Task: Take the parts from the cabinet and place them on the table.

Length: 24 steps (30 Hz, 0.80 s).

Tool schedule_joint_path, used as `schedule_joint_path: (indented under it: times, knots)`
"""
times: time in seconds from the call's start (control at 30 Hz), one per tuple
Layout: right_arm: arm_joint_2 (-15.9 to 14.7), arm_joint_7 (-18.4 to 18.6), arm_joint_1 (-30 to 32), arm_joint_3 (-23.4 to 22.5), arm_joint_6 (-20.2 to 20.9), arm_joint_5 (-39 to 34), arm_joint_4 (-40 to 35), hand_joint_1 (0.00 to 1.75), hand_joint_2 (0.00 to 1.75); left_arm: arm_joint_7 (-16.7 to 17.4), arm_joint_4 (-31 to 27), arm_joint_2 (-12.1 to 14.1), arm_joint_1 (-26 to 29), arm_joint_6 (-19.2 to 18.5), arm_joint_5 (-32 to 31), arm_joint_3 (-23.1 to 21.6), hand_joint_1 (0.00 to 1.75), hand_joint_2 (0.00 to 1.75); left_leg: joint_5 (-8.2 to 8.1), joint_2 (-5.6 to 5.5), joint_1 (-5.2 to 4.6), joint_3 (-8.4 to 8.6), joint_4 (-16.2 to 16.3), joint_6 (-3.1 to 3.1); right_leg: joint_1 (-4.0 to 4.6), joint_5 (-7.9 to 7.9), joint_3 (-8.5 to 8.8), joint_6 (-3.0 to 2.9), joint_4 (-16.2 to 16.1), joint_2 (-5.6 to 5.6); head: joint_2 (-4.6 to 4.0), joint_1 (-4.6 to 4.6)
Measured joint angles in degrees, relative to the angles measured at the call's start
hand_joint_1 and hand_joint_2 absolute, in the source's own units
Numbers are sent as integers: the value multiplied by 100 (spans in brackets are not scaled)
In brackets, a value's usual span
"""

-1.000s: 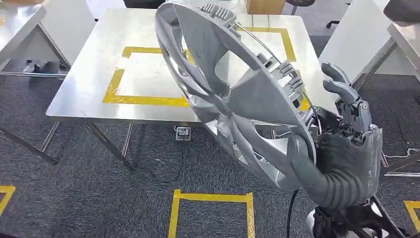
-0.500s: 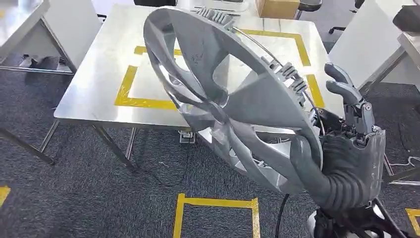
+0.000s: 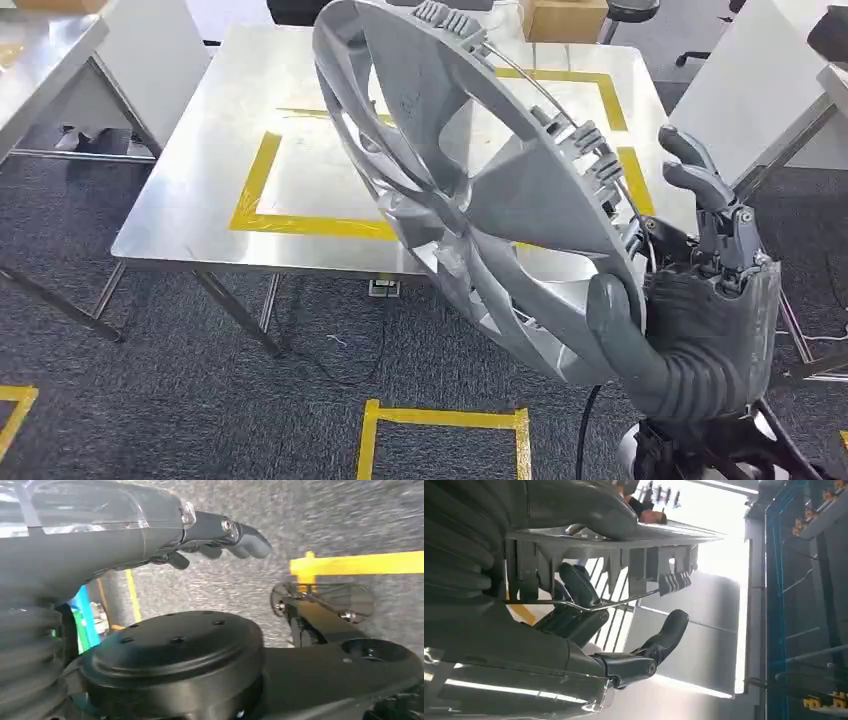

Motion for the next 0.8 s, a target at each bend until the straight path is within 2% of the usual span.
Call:
schedule_joint_path:
  times: [0.03,0.07,0.1,0.13,0.17,0.2,0.23,0.27,0.33,0.37,0.43,0.47,0.5,0.53,0.57,0.6,0.63,0.67,0.7,0.73,0.77,0.8]
  knots:
    - [0,-15,8,7,39,-42,17,175,175,-2,0,33,0,9,-18,0,0,175,257,16,30,74,-242,-45,-38,-60,24,49,50,0,0,-2]
    - [7,-37,8,18,64,-75,31,175,175,-2,0,63,1,15,-26,0,0,175,556,38,65,235,-629,-94,-79,-134,47,106,127,7,0,-5]
    - [13,-55,3,26,79,-116,44,175,175,-15,0,92,11,28,-31,-2,0,175,754,86,102,401,-1046,-152,-116,-234,60,186,240,11,0,-13]
    - [13,-70,1,33,107,-151,48,175,175,-22,0,90,16,35,-28,-2,0,175,572,115,46,416,-954,-187,-97,-299,15,259,297,33,0,-51]
    - [15,-74,-30,31,127,-190,63,175,175,-44,0,109,7,50,-24,-2,0,175,534,114,58,450,-1059,-46,-79,-354,-28,297,441,50,0,-81]
    - [15,-83,-51,37,142,-197,74,175,175,-52,2,157,17,61,-6,-2,0,175,513,115,50,430,-1021,66,-76,-352,-18,304,421,45,0,-29]
    - [20,-87,-47,37,142,-212,79,175,175,-59,4,173,20,66,-2,-2,0,175,501,107,36,432,-1012,119,-77,-348,-5,309,397,45,0,-18]
    - [24,-87,-51,37,142,-230,85,175,175,-61,4,179,19,68,2,-2,0,175,498,99,36,430,-1013,147,-88,-352,-5,314,399,43,0,-20]
    - [24,-87,-66,37,147,-232,90,175,175,-63,4,195,13,68,4,-2,0,175,480,92,59,469,-1030,210,-100,-497,-63,362,565,43,0,-7]
    - [24,-87,-73,35,144,-232,90,175,175,-63,4,199,12,68,4,-2,0,175,468,99,60,485,-1031,228,-103,-669,-233,377,908,42,0,6]
    - [24,-96,-70,37,144,-232,90,175,175,-63,7,212,14,70,4,-2,0,175,441,119,45,496,-1031,263,-102,-1042,-750,390,1846,42,0,13]
    - [28,-100,-69,37,144,-232,90,175,175,-63,7,216,14,70,4,-2,0,175,425,123,30,508,-1031,274,-101,-1089,-959,379,2168,42,0,13]
    - [28,-100,-67,37,147,-232,96,175,175,-63,7,223,15,72,4,-2,0,175,405,121,14,539,-1031,282,-94,-988,-1045,346,2232,43,0,13]
    - [31,-100,-67,37,147,-232,111,175,175,-63,7,225,15,74,4,-2,0,175,374,112,-7,591,-1032,286,-78,-724,-988,287,2012,45,0,13]
    - [31,-105,-69,37,144,-232,122,175,175,-63,7,227,13,77,4,-2,0,175,348,102,-28,645,-1034,292,-51,-418,-856,216,1630,49,0,13]
    - [28,-111,-71,33,138,-247,125,175,175,-63,7,232,13,83,4,-2,0,175,322,93,-47,705,-1047,294,-3,-89,-670,116,1124,61,0,15]
    - [28,-129,-74,33,133,-263,125,175,175,-61,7,221,17,81,7,-2,0,175,307,93,-13,702,-1087,300,63,61,-552,-16,773,98,0,13]
    - [31,-160,-63,31,118,-302,131,175,175,-41,2,181,-3,74,22,0,0,175,312,95,-42,716,-1100,270,76,18,-513,-111,754,104,0,-38]
    - [31,-194,-79,31,112,-350,135,175,175,15,7,195,0,51,22,-2,0,175,347,88,22,698,-1142,222,126,48,-502,-117,624,85,0,11]
    - [31,-225,-71,28,105,-370,135,175,175,85,-2,164,1,2,20,-2,0,175,364,88,33,693,-1174,193,148,33,-485,-142,559,74,0,28]
    - [31,-234,-58,28,103,-392,138,175,175,158,-2,148,1,-11,17,-2,0,175,386,92,38,706,-1226,158,158,15,-454,-166,481,73,0,46]
    - [31,-238,-36,22,101,-411,135,175,175,262,-4,122,-3,-11,11,-2,0,175,397,86,-2,753,-1294,120,139,35,-327,-149,245,65,0,52]
